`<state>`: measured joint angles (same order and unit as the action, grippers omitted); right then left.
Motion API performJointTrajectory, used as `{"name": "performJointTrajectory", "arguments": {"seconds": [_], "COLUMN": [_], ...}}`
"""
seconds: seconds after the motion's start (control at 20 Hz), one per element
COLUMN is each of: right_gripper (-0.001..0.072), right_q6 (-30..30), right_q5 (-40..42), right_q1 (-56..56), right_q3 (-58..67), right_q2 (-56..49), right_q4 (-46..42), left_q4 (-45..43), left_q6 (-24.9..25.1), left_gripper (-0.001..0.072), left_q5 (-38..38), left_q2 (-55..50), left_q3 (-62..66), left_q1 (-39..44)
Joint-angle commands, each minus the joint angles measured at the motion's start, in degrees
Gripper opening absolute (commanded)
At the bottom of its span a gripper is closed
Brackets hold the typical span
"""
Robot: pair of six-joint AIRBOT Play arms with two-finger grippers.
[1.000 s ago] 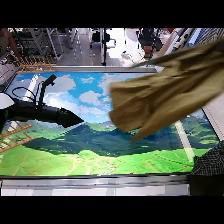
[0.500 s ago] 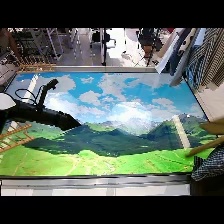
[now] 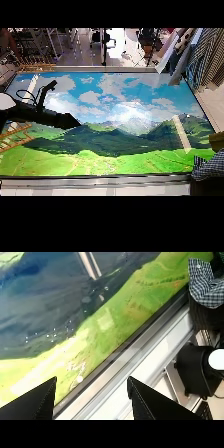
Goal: Fold the clothes and pants, and hang the long-sleeved shirts on hangers.
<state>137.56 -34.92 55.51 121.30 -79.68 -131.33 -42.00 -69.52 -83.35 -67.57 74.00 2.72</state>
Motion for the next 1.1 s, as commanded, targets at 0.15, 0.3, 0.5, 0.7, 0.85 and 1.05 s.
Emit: {"name": "performJointTrajectory", "arguments": {"seconds": [0.15,0.3,0.5,0.7,0.85,1.05], "right_gripper": [0.0364,0.0374,0.0582,0.0577,0.0554,0.0030], "right_q6": [-0.7,-0.8,-20.3,-49.0,-48.5,-48.7], "right_q5": [-2.1,-3.5,-5.3,-30.3,-43.1,-27.3], "right_q1": [0.3,-2.5,-14.5,-37.3,-55.9,-73.1], "right_q3": [0.1,0.0,0.0,-6.8,-20.8,-34.0], "right_q2": [1.4,4.2,12.7,16.7,13.9,10.2], "right_q4": [2.8,4.2,23.9,53.1,56.4,43.6], "left_q4": [0.0,0.0,-3.8,-42.9,-61.2,-62.0], "left_q6": [-1.2,-1.2,-2.4,-13.1,-14.5,-14.6], "left_gripper": [0.0465,0.0465,0.0382,0.0345,0.0346,0.0350], "left_q5": [-0.7,-1.8,-2.1,-2.2,0.6,1.6], "left_q2": [0.0,0.0,0.0,1.4,5.4,10.1], "left_q3": [0.0,0.0,0.3,3.5,3.8,3.8], "left_q1": [0.0,0.0,-0.5,-1.1,-2.6,-3.2]}}
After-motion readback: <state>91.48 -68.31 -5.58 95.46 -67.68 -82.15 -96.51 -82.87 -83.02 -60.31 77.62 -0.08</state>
